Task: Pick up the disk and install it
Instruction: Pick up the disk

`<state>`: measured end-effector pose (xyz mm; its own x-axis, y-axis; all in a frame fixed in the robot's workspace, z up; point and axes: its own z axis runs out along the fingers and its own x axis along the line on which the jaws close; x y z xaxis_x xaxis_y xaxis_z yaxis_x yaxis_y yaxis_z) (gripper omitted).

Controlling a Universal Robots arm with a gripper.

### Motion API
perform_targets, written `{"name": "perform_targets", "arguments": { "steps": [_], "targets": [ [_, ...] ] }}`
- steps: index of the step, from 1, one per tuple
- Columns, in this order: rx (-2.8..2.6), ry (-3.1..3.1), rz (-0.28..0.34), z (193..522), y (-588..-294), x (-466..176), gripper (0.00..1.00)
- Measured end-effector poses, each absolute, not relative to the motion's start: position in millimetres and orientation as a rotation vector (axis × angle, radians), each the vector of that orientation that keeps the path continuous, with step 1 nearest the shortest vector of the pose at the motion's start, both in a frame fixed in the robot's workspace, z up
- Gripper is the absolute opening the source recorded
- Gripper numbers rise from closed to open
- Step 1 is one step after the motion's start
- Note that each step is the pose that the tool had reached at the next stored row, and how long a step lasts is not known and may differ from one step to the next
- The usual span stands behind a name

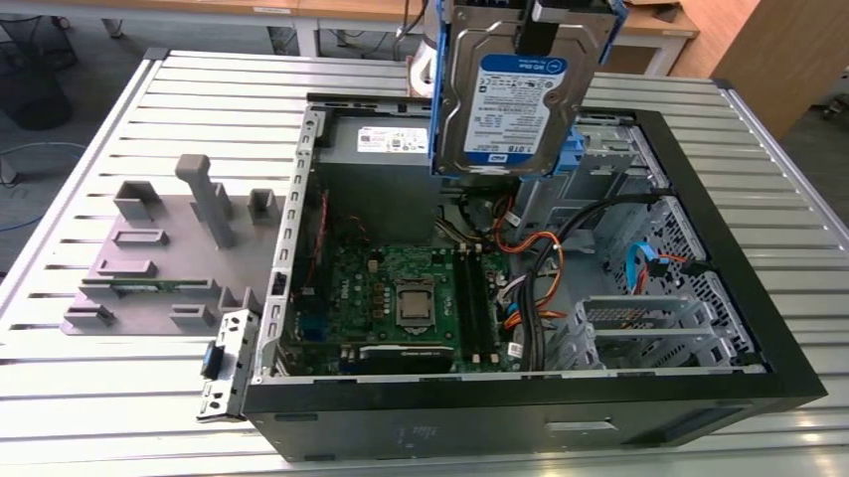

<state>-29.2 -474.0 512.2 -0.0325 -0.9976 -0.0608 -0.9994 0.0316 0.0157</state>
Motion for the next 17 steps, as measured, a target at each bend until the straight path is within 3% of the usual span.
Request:
{"name": "perform_targets", "arguments": {
  "steps": [17],
  "targets": [
    [-2.162,2.232,0.083,510.3,-492.1,-29.3,0.35]
  ]
}}
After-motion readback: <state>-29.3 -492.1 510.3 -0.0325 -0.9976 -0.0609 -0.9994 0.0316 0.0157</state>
